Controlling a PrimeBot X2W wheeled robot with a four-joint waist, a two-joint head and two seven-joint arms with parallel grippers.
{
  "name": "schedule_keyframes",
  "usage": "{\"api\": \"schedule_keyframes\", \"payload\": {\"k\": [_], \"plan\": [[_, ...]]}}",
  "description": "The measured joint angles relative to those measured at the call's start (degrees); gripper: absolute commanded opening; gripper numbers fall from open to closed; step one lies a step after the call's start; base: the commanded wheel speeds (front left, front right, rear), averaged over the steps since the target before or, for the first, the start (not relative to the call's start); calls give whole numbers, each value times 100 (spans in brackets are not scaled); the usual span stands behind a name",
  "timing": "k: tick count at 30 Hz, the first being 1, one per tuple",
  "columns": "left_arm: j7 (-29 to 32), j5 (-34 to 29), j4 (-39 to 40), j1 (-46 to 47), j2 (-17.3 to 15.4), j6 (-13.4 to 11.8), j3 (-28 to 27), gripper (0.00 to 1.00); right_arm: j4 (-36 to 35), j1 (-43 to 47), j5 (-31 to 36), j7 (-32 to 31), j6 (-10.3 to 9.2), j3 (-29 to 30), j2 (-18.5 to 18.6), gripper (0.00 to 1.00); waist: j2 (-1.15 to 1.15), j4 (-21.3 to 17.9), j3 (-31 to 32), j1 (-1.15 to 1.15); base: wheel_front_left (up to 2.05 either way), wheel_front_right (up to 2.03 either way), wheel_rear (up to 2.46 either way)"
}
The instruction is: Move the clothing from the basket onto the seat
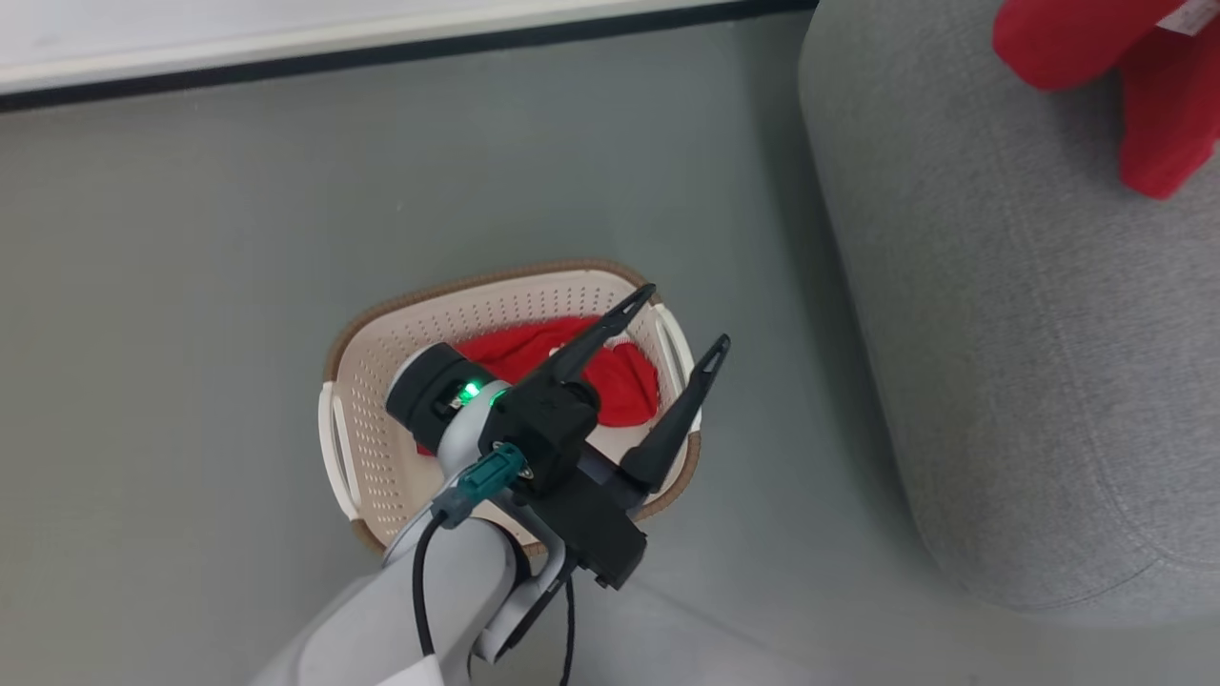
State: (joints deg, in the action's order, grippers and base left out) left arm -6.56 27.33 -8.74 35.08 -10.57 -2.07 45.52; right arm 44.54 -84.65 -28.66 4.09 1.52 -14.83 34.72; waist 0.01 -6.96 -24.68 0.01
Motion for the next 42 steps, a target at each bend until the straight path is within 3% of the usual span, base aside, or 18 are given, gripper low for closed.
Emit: {"api": "schedule_keyframes", "payload": {"k": [12,20,35,36,37,38,39,42], "plan": [[225,-209,274,7,-309,-102,-59,100,970,419,-124,125,-9,130,-26,0,1,8,-677,0,0,0,0],[320,-230,365,110,-410,-123,-78,100,1688,923,-214,261,-178,226,-127,0,0,-91,-928,-1,0,0,0],[446,-316,438,111,-428,-154,-7,100,2314,1429,-256,327,-98,56,-422,2,0,-106,-1000,-1,0,0,0],[446,-316,438,111,-427,-154,-7,100,2331,1450,-256,365,-98,57,-433,29,0,-107,-1002,-1,0,0,0],[446,-316,438,111,-427,-155,-8,100,2351,1477,-257,388,-91,60,-455,41,-1,-109,-1002,-1,0,0,0],[445,-315,435,111,-431,-155,-11,100,2384,1494,-257,412,-73,59,-498,65,-1,-113,-998,-1,0,0,0],[445,-316,432,111,-430,-157,-11,100,2408,1514,-257,428,-44,56,-553,100,0,-120,-989,-1,0,0,0],[444,-315,405,111,-415,-164,-10,100,2444,1640,-297,527,73,79,-677,100,0,-137,-944,-1,0,0,0]]}}
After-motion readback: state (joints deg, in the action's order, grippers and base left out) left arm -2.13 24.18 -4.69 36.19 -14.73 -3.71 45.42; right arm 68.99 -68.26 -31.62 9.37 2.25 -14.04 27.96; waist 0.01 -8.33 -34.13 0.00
